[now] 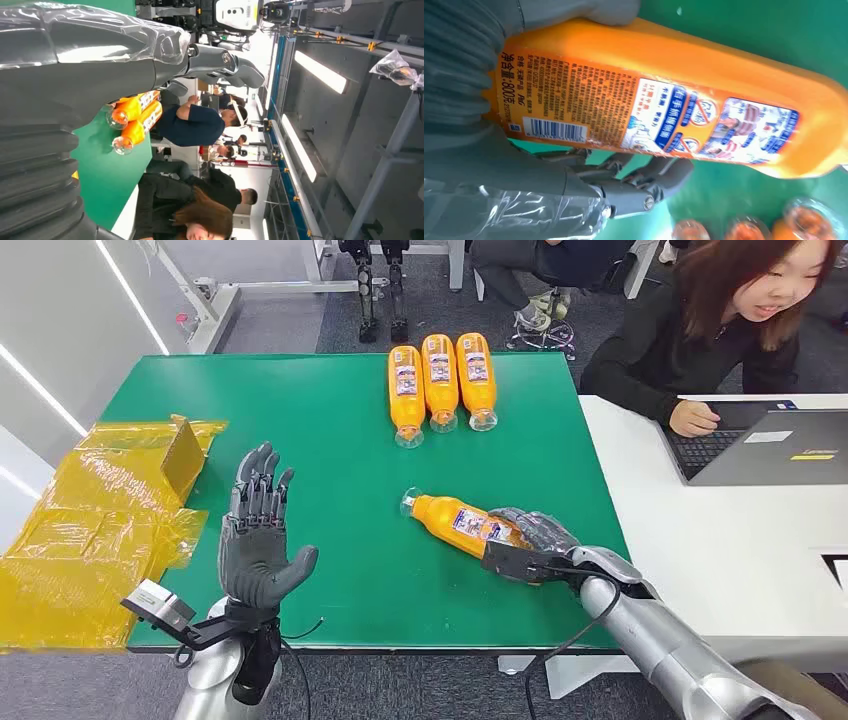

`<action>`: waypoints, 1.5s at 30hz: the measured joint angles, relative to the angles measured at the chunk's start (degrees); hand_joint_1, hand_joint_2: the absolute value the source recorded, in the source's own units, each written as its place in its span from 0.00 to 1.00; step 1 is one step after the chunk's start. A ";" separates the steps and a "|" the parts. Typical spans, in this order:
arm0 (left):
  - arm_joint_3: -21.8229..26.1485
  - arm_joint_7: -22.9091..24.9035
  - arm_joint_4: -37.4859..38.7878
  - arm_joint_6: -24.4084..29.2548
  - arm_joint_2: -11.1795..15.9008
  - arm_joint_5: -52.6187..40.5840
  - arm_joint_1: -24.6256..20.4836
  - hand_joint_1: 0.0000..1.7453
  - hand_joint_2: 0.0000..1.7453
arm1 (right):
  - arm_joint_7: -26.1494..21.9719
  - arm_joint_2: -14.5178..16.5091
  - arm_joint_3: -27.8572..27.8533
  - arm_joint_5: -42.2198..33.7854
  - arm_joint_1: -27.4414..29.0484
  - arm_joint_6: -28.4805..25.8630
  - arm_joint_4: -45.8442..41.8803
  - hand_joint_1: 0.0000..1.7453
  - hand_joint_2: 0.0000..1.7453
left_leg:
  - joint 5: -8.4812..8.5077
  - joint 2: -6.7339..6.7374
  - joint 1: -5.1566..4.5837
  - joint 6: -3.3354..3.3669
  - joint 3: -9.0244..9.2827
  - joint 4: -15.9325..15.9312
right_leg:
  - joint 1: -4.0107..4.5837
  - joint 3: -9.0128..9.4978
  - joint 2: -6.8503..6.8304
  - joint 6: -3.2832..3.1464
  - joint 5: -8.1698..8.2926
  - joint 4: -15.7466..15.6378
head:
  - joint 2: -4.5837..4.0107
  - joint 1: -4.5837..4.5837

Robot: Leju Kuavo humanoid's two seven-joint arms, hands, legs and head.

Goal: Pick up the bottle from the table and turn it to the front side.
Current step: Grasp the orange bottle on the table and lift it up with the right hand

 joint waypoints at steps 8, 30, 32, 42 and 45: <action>0.70 -0.58 0.00 0.37 0.00 -0.71 1.01 0.00 1.00 | -0.24 -0.94 -6.10 3.38 3.44 -3.67 -12.79 1.00 1.00 | 0.06 -0.07 -0.01 -0.03 -0.29 0.02 | -0.01 -0.31 -0.07 0.00 0.00 0.01 | 0.00 -0.01; 1.37 -0.37 0.55 -0.57 -0.37 2.02 -0.11 0.00 1.00 | -6.16 -1.44 -14.54 11.38 22.49 -20.73 -45.49 1.00 1.00 | 0.03 -0.16 0.00 -0.05 -0.61 -0.01 | 0.00 -0.61 -0.15 0.00 -0.07 0.01 | 0.00 -0.01; 1.37 -0.09 1.25 -1.70 -0.57 3.26 -0.89 0.00 1.00 | -6.45 -0.44 -14.37 11.77 24.40 -21.59 -46.56 1.00 1.00 | 0.04 -0.16 0.00 -0.06 -0.61 -0.01 | 0.00 -0.61 -0.17 -0.02 -0.07 0.02 | 0.00 -0.01; 1.19 1.38 5.78 -15.22 -1.82 12.90 -4.13 0.00 1.00 | -6.29 6.57 -12.97 16.90 29.58 -22.28 -47.63 1.00 1.00 | 0.04 -0.13 0.00 -0.06 -0.60 -0.01 | -0.01 -0.62 -0.12 -0.02 -0.07 0.03 | 0.00 -0.01; 0.91 2.15 6.48 -17.98 -2.16 14.72 -4.64 0.00 1.00 | -5.45 8.93 -12.55 18.54 29.64 -21.36 -47.87 1.00 1.00 | 0.04 -0.13 0.00 -0.06 -0.60 -0.01 | 0.00 -0.63 -0.13 -0.02 -0.07 0.04 | 0.00 -0.01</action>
